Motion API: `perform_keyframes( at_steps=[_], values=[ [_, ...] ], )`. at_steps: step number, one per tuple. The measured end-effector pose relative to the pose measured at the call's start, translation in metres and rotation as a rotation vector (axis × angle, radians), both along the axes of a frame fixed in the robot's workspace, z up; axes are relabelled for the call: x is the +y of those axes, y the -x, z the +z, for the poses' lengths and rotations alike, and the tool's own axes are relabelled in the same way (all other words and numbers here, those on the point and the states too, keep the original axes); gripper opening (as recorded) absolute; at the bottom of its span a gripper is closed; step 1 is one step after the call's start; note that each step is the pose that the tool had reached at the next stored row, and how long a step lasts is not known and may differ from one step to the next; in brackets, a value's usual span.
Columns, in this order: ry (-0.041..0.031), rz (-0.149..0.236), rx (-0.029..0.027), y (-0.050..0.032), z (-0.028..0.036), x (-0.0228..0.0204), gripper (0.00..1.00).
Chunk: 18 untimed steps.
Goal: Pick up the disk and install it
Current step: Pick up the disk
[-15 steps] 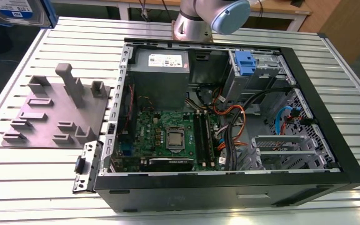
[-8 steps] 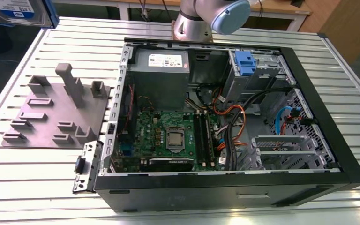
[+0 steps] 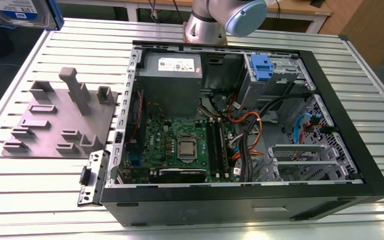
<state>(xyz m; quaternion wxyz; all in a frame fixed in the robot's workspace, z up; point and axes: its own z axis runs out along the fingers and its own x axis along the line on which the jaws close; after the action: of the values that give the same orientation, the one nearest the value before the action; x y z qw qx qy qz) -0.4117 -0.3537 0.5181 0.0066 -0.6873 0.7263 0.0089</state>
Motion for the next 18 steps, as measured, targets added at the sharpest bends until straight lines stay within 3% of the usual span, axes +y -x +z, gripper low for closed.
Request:
perform_keyframes(
  at_steps=[18],
  values=[
    [0.0,0.0,0.0001,-0.0039,0.0,0.0,0.36]
  ],
)
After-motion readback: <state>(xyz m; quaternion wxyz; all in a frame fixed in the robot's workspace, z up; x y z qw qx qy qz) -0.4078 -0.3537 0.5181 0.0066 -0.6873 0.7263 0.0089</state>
